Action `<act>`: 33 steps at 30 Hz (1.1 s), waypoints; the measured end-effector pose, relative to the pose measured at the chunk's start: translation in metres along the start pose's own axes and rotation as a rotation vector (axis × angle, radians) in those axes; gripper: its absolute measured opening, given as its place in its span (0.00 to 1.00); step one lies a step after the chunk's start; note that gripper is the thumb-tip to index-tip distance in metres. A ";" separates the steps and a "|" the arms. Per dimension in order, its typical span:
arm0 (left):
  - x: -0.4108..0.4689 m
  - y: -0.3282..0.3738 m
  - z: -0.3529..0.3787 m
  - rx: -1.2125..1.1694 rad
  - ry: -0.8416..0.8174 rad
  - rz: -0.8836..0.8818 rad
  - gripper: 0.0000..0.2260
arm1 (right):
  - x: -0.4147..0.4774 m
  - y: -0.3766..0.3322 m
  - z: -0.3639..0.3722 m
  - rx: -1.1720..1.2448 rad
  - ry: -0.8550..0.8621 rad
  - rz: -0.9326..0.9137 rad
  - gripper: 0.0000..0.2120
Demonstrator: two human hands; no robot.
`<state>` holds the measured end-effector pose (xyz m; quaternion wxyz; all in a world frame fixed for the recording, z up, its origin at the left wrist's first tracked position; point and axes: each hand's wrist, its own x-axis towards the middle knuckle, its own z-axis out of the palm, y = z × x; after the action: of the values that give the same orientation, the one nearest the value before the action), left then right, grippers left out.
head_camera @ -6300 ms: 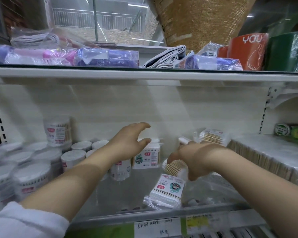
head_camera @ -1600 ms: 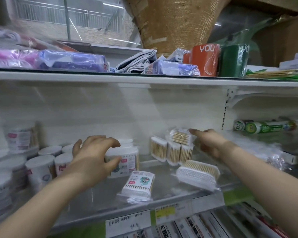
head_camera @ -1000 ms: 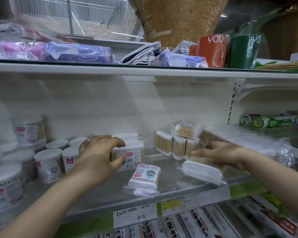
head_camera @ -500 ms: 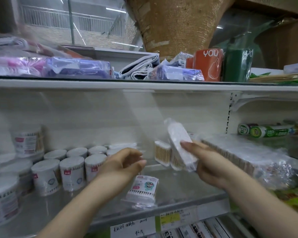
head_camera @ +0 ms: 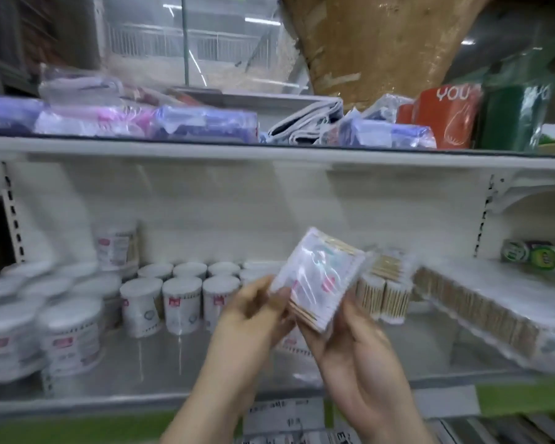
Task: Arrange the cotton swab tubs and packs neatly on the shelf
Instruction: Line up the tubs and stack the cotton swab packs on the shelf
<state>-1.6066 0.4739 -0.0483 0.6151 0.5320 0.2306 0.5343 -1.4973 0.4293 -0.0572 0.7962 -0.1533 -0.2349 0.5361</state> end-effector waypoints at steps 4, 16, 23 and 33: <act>-0.002 0.013 -0.012 -0.148 0.120 0.009 0.16 | -0.016 -0.002 -0.002 -0.202 0.041 -0.007 0.25; -0.021 0.023 -0.027 -0.081 0.126 0.065 0.15 | -0.034 -0.006 -0.004 -0.532 0.037 -0.040 0.19; -0.026 0.019 -0.026 -0.127 0.112 0.100 0.14 | -0.041 -0.008 -0.005 -0.542 0.038 -0.057 0.24; -0.029 0.010 -0.004 -0.312 0.163 0.049 0.11 | -0.048 -0.008 -0.011 -0.479 -0.093 -0.029 0.41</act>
<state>-1.6234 0.4473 -0.0486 0.6561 0.3905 0.1809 0.6199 -1.5004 0.3817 -0.0728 0.7332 -0.3096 -0.3937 0.4600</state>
